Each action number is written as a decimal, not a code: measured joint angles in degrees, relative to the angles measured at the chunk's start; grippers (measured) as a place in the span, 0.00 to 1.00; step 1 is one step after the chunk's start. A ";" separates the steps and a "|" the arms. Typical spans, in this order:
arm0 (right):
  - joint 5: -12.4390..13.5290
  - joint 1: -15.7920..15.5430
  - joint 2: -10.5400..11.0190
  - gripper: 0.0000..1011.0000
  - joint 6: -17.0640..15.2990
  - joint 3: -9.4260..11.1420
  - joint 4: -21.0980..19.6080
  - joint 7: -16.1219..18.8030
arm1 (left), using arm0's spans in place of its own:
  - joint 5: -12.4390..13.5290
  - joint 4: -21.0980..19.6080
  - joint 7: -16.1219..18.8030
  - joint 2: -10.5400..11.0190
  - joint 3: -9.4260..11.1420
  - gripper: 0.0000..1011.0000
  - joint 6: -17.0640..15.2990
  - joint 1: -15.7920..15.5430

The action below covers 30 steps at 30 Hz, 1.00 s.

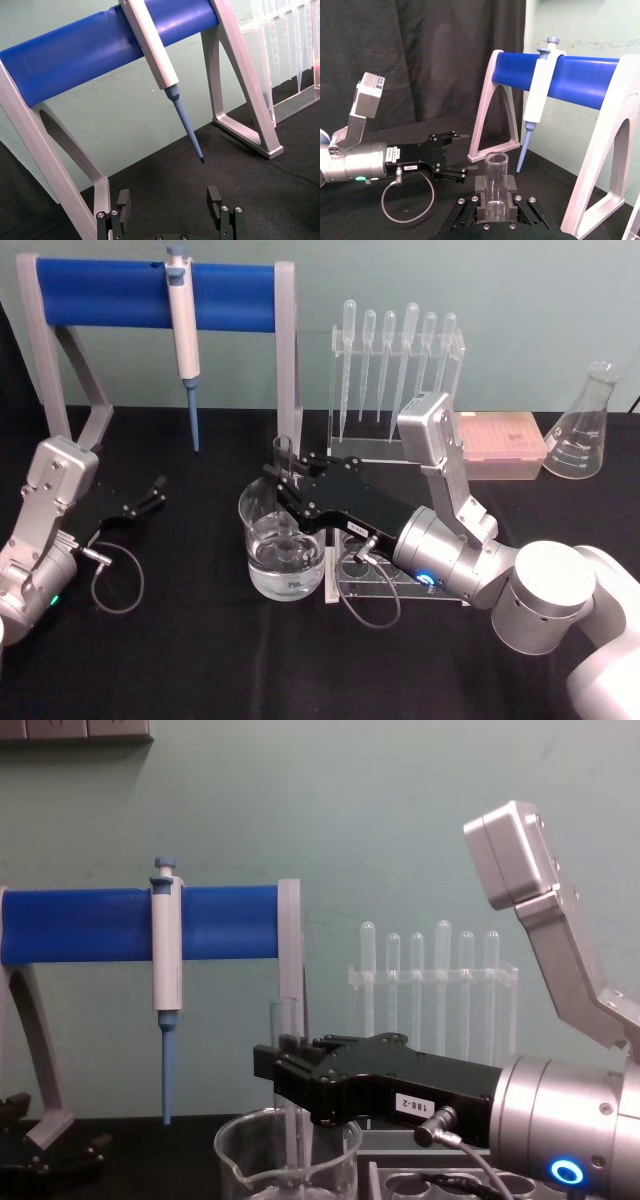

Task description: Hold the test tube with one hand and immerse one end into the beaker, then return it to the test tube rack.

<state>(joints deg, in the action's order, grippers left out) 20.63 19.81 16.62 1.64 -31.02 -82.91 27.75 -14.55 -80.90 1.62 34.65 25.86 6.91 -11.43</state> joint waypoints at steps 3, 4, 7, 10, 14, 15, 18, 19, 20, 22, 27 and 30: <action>0.00 0.00 0.00 0.22 0.00 0.00 0.00 0.00 | 0.00 0.00 0.00 0.00 0.00 0.99 0.00 0.00; 0.00 0.00 0.00 0.22 0.00 0.00 0.00 0.00 | 0.00 0.00 0.00 0.00 0.00 0.99 0.00 0.00; 0.00 0.00 0.00 0.22 0.00 0.00 -0.01 0.00 | 0.00 0.00 0.00 0.00 0.00 0.99 0.00 0.00; 0.00 0.00 0.00 0.22 0.00 0.00 0.00 0.00 | 0.00 0.00 0.00 0.00 0.00 0.99 0.00 0.00; 0.00 0.00 0.00 0.22 0.00 0.00 0.00 0.00 | 0.00 0.00 0.00 0.00 0.00 0.99 0.00 0.00; 0.00 0.01 0.00 0.22 0.00 0.00 0.00 0.00 | 0.00 0.00 0.00 0.00 0.00 0.99 0.00 0.00; 0.00 0.00 0.00 0.22 0.01 0.00 0.00 0.00 | 0.00 0.00 0.00 0.00 0.00 0.99 0.00 0.00; 0.00 0.00 0.00 0.22 0.00 0.00 0.00 0.00 | 0.00 0.00 0.00 0.00 0.00 0.99 0.00 0.00; 0.00 0.00 0.00 0.22 0.00 0.00 0.00 0.00 | 0.00 0.00 0.00 0.00 0.00 0.99 0.00 0.00; 0.00 0.00 0.00 0.22 0.00 0.00 0.00 0.00 | 0.00 0.00 0.00 0.00 0.00 0.99 0.00 0.00; 0.00 0.01 0.00 0.22 0.00 0.00 0.00 0.00 | 0.00 0.00 0.00 0.00 0.00 0.99 0.00 0.00; 0.00 0.00 0.00 0.22 0.01 0.00 0.00 0.00 | 0.00 0.00 0.00 0.00 0.00 0.99 0.00 0.00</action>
<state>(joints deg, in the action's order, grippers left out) 20.64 19.81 16.62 1.65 -31.02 -82.91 27.75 -14.55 -80.90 1.62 34.65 25.86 6.91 -11.43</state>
